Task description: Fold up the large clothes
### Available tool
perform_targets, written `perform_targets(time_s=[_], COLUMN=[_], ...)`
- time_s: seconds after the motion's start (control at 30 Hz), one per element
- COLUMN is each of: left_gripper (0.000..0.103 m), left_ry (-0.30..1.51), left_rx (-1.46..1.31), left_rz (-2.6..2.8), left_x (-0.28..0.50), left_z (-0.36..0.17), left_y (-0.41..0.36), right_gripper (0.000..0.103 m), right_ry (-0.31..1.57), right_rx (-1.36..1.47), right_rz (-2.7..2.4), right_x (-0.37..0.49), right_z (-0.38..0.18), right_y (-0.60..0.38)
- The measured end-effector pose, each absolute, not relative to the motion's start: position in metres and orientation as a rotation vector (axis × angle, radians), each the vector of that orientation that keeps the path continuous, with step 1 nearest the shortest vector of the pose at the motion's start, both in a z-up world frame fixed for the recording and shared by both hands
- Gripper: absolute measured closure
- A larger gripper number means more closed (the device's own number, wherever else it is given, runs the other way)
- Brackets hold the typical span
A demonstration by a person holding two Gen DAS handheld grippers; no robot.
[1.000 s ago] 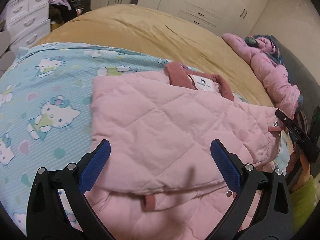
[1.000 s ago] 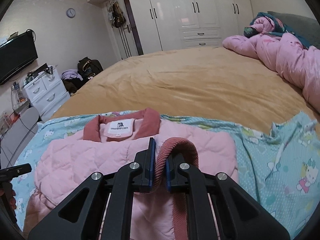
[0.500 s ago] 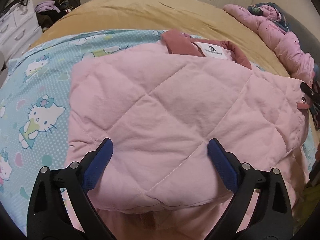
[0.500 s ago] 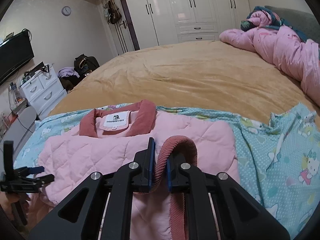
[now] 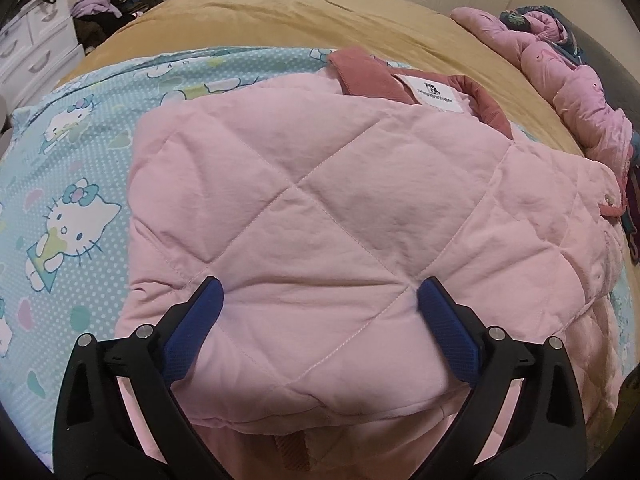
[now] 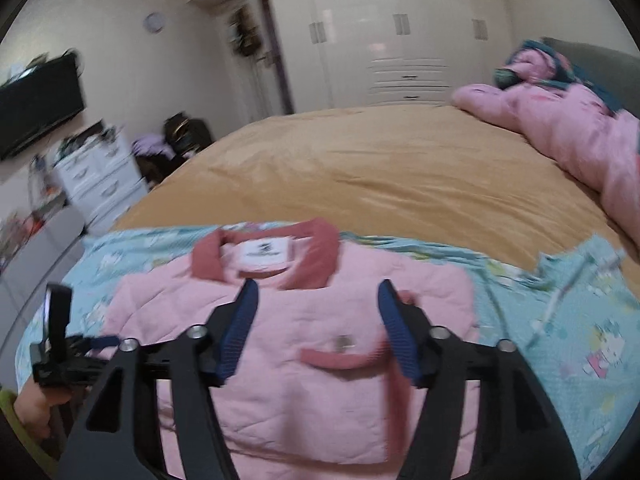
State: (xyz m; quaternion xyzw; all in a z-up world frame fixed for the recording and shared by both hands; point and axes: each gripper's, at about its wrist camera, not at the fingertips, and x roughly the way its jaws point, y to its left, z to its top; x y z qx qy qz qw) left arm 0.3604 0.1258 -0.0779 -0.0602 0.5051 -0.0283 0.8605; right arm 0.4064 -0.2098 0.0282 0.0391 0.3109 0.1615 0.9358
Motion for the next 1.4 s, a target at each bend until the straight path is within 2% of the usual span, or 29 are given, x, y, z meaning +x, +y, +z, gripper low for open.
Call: perform_targets(time_s=[0.33, 0.4, 0.7, 1.03, 1.1, 1.13, 1.4], left_gripper=[0.011, 0.011, 0.011, 0.011, 0.011, 0.01, 0.01], left_ry=[1.054, 1.05, 1.04, 1.04, 1.039, 1.037, 1.022], left_rx=[-0.133, -0.132, -0.132, -0.145, -0.154, -0.161, -0.166], left_rz=[-0.067, -0.067, -0.074, -0.071, -0.077, -0.078, -0.062], left_x=[0.36, 0.361, 0.361, 0.361, 0.361, 0.361, 0.356], left_z=[-0.079, -0.079, -0.082, -0.081, -0.082, -0.082, -0.078], left_y=[0.128, 0.127, 0.128, 0.128, 0.13, 0.131, 0.128], right_gripper=[0.034, 0.029, 0.022, 0.02, 0.006, 0.004, 0.004], right_ry=[0.902, 0.956, 0.988, 0.995, 1.001, 0.996, 0.931], right_rx=[-0.104, -0.115, -0.095, -0.093, -0.067, -0.049, 0.048], right_rz=[0.349, 0.337, 0.316, 0.289, 0.301, 0.312, 0.359], right_x=[0.441, 0.45, 0.465, 0.466, 0.459, 0.455, 0.418], right_z=[-0.035, -0.05, -0.078, -0.075, -0.066, -0.061, -0.03], right_y=[-0.144, -0.143, -0.146, -0.143, -0.144, -0.145, -0.157])
